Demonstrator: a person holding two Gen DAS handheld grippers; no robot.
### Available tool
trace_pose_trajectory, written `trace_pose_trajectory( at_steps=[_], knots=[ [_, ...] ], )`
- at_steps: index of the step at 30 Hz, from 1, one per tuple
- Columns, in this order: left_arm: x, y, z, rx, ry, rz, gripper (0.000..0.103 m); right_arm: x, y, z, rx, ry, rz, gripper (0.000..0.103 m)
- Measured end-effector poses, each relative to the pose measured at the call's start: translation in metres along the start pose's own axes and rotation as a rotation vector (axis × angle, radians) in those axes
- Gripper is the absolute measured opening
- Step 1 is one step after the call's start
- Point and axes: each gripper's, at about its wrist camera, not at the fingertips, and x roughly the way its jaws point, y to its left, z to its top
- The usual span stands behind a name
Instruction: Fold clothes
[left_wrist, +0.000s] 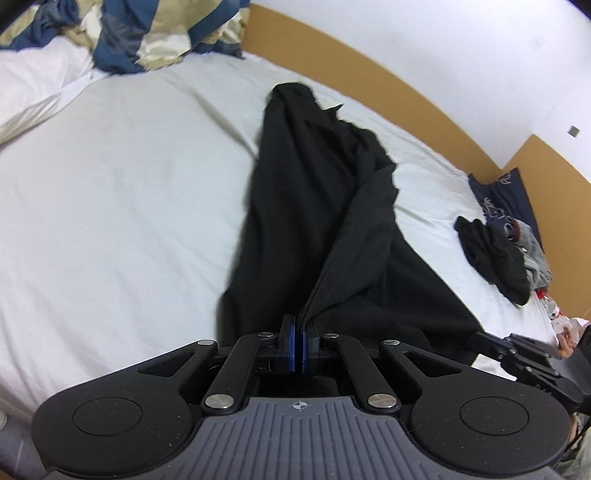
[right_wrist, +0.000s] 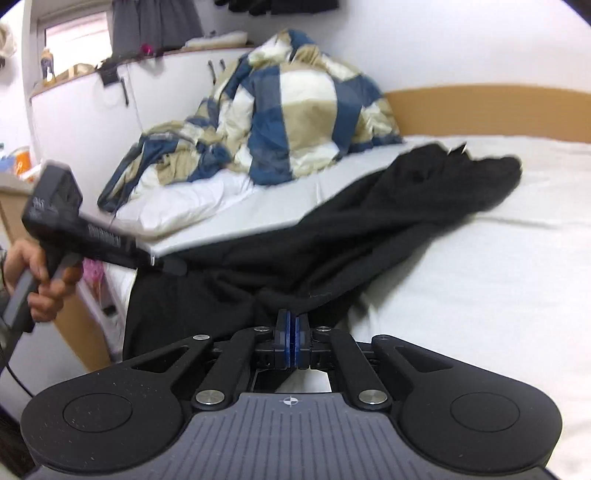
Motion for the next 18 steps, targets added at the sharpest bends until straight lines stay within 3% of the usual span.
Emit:
trace_pose_trajectory(
  at_steps=[2, 4, 9, 11, 13, 14, 15, 16, 17, 18],
  knots=[
    [0.005, 0.007, 0.001, -0.004, 0.0, 0.033, 0.004, 0.012, -0.003, 0.004, 0.004, 0.0, -0.009, 0.002],
    [0.008, 0.015, 0.003, -0.009, -0.007, 0.067, 0.005, 0.02, 0.004, -0.001, -0.066, -0.041, -0.083, 0.002],
    [-0.012, 0.012, 0.006, -0.007, -0.037, 0.011, 0.006, 0.004, 0.025, -0.004, -0.195, -0.141, -0.174, 0.003],
    [-0.009, 0.012, 0.007, 0.01, -0.015, 0.052, 0.011, 0.006, 0.014, -0.001, -0.154, -0.097, -0.12, 0.003],
    [-0.006, 0.019, 0.004, -0.016, -0.003, 0.073, 0.021, 0.013, -0.009, 0.0, -0.008, -0.07, 0.015, 0.005],
    [-0.004, 0.022, 0.003, -0.029, 0.002, 0.084, 0.023, 0.016, -0.019, -0.002, 0.053, -0.042, 0.049, 0.012],
    [-0.003, 0.024, 0.001, -0.038, 0.006, 0.092, 0.027, 0.018, -0.028, -0.005, 0.111, -0.015, 0.077, 0.029],
    [-0.009, 0.022, -0.002, -0.023, -0.001, 0.085, 0.034, 0.02, -0.037, -0.008, 0.168, 0.012, 0.105, 0.036],
    [-0.015, 0.019, -0.006, -0.009, -0.007, 0.079, 0.041, 0.015, -0.042, -0.013, 0.187, 0.023, 0.129, 0.043],
    [-0.021, 0.016, -0.009, 0.005, -0.013, 0.072, 0.057, 0.01, -0.047, -0.017, 0.199, 0.032, 0.152, 0.048]
  ],
)
